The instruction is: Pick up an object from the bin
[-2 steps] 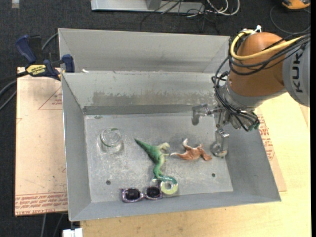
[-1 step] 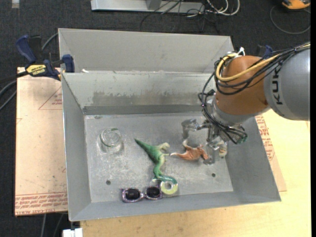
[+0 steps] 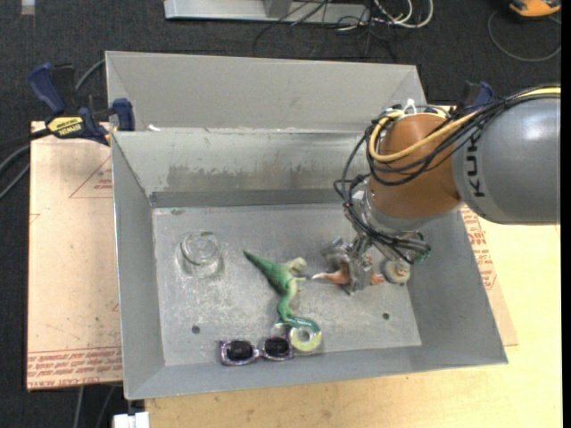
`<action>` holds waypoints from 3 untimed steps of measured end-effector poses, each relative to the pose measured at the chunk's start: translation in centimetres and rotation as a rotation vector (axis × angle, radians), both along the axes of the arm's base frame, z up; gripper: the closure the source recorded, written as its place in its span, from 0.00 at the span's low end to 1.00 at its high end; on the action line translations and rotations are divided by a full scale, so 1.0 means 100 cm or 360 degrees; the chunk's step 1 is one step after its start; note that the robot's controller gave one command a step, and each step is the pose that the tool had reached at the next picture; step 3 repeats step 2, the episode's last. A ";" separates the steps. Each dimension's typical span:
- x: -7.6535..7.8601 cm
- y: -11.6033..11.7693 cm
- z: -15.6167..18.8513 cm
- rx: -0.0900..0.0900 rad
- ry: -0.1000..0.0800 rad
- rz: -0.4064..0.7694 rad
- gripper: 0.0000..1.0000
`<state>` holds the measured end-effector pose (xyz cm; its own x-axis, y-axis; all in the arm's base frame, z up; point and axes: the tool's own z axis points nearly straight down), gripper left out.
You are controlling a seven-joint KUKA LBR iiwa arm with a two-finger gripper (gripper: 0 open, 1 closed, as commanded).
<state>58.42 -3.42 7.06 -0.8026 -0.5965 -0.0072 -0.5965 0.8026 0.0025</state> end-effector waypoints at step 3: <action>0.000 0.003 0.038 0.0002 0.0005 -0.0005 1.00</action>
Offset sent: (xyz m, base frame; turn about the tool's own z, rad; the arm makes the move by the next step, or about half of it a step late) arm 0.0013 0.0029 0.0574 0.0047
